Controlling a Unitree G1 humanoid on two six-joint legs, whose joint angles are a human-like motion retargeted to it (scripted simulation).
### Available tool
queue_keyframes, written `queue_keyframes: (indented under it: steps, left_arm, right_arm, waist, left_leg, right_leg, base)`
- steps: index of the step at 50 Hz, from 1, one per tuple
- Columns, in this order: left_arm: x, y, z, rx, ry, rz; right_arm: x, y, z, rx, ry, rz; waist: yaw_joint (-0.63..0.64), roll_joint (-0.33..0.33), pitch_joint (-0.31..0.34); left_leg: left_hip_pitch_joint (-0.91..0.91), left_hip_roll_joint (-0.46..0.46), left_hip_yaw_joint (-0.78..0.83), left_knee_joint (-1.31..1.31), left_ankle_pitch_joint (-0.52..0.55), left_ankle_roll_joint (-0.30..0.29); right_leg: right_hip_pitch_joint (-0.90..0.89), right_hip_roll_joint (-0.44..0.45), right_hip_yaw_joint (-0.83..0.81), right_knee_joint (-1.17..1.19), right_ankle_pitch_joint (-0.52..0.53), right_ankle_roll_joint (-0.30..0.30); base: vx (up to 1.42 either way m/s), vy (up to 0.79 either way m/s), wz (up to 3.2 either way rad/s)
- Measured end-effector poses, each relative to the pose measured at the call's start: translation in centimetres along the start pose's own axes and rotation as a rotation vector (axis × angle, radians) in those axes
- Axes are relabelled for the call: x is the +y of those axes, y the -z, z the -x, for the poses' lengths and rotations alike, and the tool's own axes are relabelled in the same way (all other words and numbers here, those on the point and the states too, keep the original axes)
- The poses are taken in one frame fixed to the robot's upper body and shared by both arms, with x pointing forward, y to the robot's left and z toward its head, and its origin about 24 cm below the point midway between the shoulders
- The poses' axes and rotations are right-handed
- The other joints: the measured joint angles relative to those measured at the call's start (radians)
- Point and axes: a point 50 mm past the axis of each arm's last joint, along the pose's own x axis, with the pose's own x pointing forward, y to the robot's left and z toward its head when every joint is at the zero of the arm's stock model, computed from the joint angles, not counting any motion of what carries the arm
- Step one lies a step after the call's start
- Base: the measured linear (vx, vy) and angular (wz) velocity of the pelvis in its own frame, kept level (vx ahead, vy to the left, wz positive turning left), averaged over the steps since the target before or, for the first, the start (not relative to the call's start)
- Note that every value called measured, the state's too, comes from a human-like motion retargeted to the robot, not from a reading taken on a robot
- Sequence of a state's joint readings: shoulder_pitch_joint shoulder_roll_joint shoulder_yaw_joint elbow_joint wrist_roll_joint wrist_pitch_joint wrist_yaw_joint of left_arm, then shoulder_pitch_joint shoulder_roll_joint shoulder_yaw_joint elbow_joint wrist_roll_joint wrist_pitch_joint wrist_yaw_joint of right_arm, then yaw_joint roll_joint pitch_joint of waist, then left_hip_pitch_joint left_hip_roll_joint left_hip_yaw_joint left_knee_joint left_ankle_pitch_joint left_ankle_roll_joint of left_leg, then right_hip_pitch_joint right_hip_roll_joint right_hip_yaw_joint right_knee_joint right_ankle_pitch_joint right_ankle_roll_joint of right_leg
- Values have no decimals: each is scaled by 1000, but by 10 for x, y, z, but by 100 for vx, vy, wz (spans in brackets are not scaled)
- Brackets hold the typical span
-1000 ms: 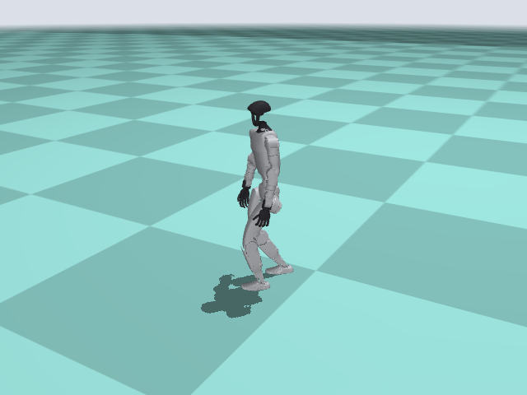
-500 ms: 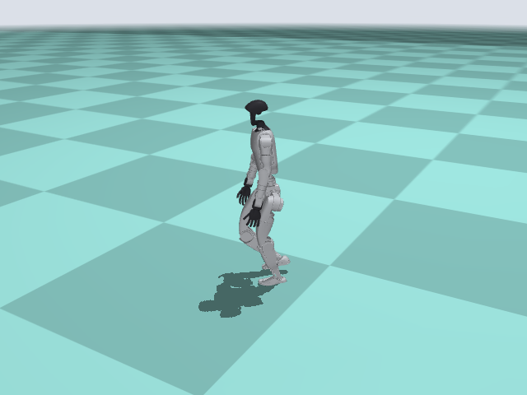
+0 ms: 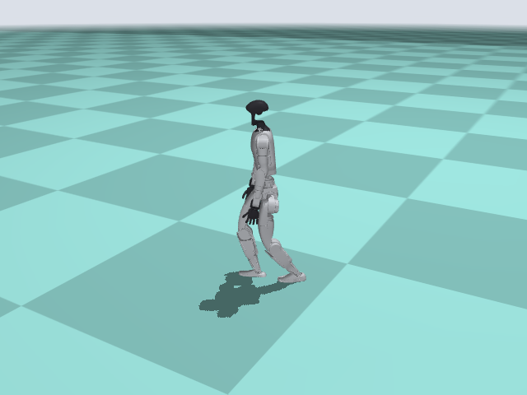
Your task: Walk
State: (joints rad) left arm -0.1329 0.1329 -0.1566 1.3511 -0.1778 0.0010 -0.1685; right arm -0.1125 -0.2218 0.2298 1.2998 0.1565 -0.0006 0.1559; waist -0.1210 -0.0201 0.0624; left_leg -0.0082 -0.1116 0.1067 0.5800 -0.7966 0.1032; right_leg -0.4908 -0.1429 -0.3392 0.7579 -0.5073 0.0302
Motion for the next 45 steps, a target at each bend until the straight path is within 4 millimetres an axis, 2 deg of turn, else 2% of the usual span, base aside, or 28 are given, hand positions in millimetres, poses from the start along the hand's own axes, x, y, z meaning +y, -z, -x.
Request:
queue_keyframes:
  steps: [2, 4, 6, 8, 11, 14, 20, 26, 30, 32, 35, 37, 40, 43, 45]
  left_arm:
    - [-2, 6, 0, 14, 6, 15]
    - [-2, 6, 0, 18, 7, 28]
    - [-2, 9, 0, 23, 5, 33]
    - [0, 4, 0, 11, 2, 35]
    - [2, -2, 0, -7, -12, 25]
    - [6, -8, 1, -29, -33, 14]
    - [15, -17, 2, -52, -73, -16]
    - [15, -9, 2, -13, -67, -57]
    - [9, -1, 1, 17, -49, -74]
    - [8, -1, 1, 23, -41, -83]
    - [4, 4, 1, 41, -27, -98]
    - [3, 2, 0, 46, -18, -108]
    - [1, 6, 0, 63, -8, -121]
    - [0, 6, 0, 65, -1, -123]
    - [1, 4, 0, 59, -2, -120]
  right_arm:
    - [2, 3, 0, 9, 2, -8]
    - [1, 2, 0, 8, 8, -11]
    - [1, 3, 0, 10, 10, -13]
    - [-1, -2, 0, 1, 16, -16]
    - [-3, -5, 0, -8, 22, -14]
    - [-5, -7, 0, -14, 28, -8]
    - [-5, -11, 0, -23, 23, 7]
    - [-2, -7, 0, -12, -3, 26]
    - [2, 1, 0, 6, -14, 39]
    - [1, 1, 0, 8, -16, 49]
    - [4, 6, 0, 20, -25, 65]
    - [4, 5, 0, 19, -32, 80]
    - [6, 9, 0, 29, -43, 96]
    - [6, 10, 1, 37, -47, 106]
    - [5, 10, 1, 39, -46, 109]
  waist:
    - [5, 22, 6]
    - [14, 79, 16]
    - [22, 109, 22]
    - [36, 160, 26]
    - [56, 189, 34]
    - [77, 194, 39]
    - [102, 144, 41]
    - [78, 74, 28]
    - [59, 62, 25]
    - [40, 21, 26]
    - [23, 4, 32]
    - [4, -38, 24]
    - [-15, -52, 30]
    - [-37, -69, 19]
    - [-44, -58, 8]
  left_leg:
    - [-22, 40, 3, 126, -11, -31]
    - [-63, 129, 2, 292, -4, -79]
    - [-94, 192, 12, 442, 63, -122]
    - [-153, 284, 6, 594, 117, -151]
    - [-226, 356, -3, 745, 143, -144]
    - [-296, 386, -11, 799, 107, -115]
    - [-384, 313, -19, 596, 27, -75]
    - [-355, 156, -47, 263, 104, -76]
    - [-332, 126, -48, 252, 96, -68]
    - [-265, 68, -29, 156, 116, -46]
    - [-248, 49, -9, 184, 85, -33]
    - [-196, -13, 10, 79, 119, -20]
    - [-180, -25, 29, 98, 91, -13]
    - [-127, -57, 40, 2, 116, -2]
    - [-85, -54, 42, -83, 134, 1]
  right_leg:
    - [17, 33, 5, 27, -20, -17]
    - [60, 119, -11, -14, -15, -40]
    - [74, 162, -10, 6, -34, -58]
    - [113, 247, -16, -68, -12, -78]
    - [149, 306, -3, -98, -13, -89]
    - [180, 335, 23, -113, -24, -85]
    - [252, 315, 99, -157, -53, -58]
    - [286, 232, 157, -129, -115, -39]
    - [280, 209, 179, -39, -178, -39]
    - [283, 154, 197, 6, -211, -33]
    - [254, 108, 183, 129, -230, -30]
    - [211, 21, 167, 223, -220, -24]
    - [160, -47, 135, 323, -207, -34]
    - [92, -98, 124, 328, -200, -32]
    - [56, -91, 106, 265, -178, -28]
  base:
    - [25, -8, -39]
    - [26, -8, -50]
    - [25, -6, -45]
    - [24, -6, -53]
    - [25, -3, -48]
    - [26, -1, -48]
    - [28, 1, -45]
    - [26, 1, -28]
    - [21, 3, -28]
    - [25, 5, -10]
    - [21, 6, -22]
    - [23, 7, -21]
    - [21, 8, -24]
    - [25, 8, -19]
    - [27, 7, -31]
